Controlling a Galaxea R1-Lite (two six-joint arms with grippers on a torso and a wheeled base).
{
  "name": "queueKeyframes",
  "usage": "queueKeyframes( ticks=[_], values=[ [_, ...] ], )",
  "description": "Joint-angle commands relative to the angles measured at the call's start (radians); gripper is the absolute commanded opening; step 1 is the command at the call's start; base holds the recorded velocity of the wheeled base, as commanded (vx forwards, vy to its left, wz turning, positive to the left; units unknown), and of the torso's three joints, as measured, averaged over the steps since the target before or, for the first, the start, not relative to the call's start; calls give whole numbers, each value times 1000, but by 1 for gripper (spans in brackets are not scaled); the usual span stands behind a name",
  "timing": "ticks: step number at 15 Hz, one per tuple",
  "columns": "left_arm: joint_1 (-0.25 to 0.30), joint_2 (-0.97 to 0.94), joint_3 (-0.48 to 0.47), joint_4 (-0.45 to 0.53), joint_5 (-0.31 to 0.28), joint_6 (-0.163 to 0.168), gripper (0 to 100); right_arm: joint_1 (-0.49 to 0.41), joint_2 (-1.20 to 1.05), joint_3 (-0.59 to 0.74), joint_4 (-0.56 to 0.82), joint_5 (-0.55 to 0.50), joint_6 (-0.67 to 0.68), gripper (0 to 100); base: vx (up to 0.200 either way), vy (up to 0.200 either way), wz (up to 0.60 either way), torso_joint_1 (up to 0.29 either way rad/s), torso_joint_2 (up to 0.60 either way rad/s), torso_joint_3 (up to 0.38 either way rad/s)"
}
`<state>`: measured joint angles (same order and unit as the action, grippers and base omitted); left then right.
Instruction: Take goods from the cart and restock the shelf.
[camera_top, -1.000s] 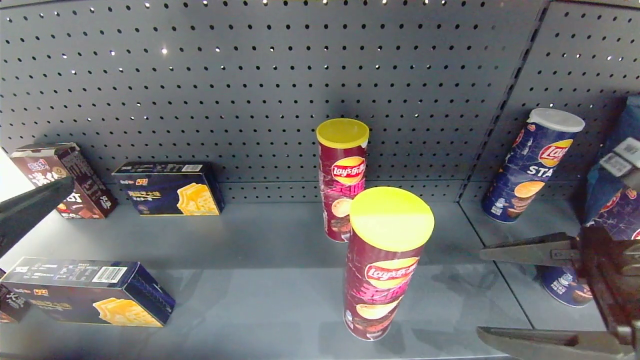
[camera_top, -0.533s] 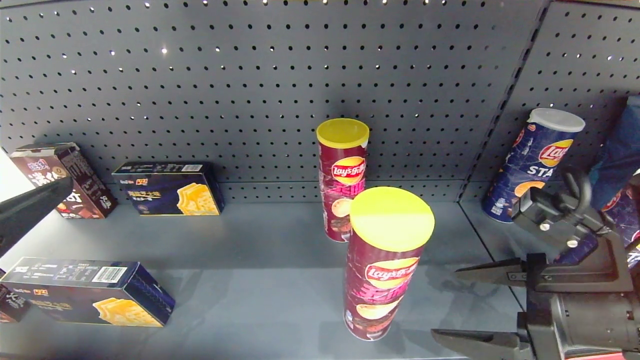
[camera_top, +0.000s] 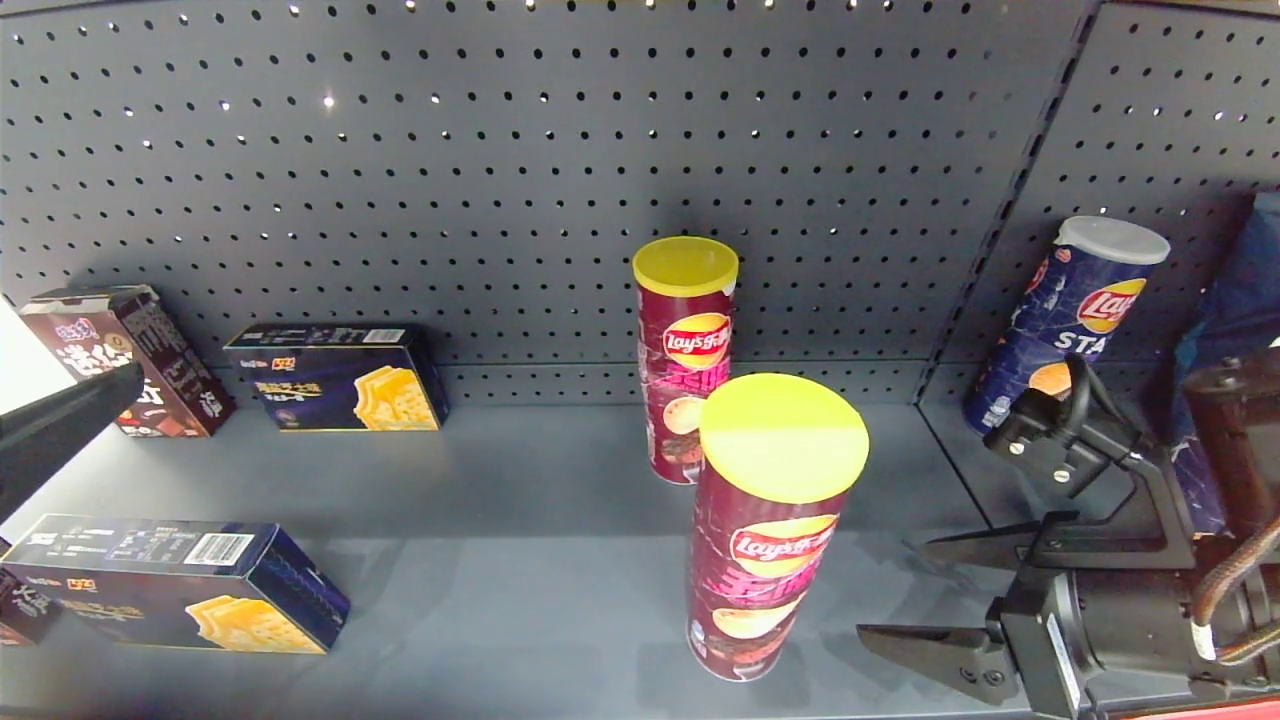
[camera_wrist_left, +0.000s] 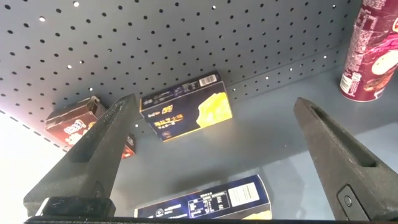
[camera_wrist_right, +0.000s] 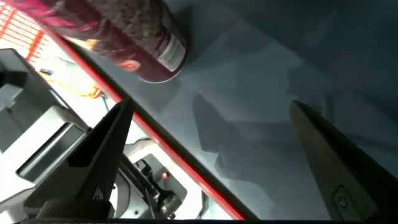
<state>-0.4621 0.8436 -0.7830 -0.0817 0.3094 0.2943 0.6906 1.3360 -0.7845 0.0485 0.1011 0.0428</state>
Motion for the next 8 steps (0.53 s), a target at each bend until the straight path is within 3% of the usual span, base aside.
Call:
queueKeyframes(
  ticks=[1, 8],
  values=[
    [-1, -5, 1, -3, 1, 0, 100, 0, 38, -13, -10, -3, 0, 100, 0, 0, 0, 0, 0, 0],
    [-1, -5, -5, -3, -3, -30, 100, -2, 121, -76, -12, -15, 0, 100, 0, 0, 0, 0, 0, 0]
  ],
)
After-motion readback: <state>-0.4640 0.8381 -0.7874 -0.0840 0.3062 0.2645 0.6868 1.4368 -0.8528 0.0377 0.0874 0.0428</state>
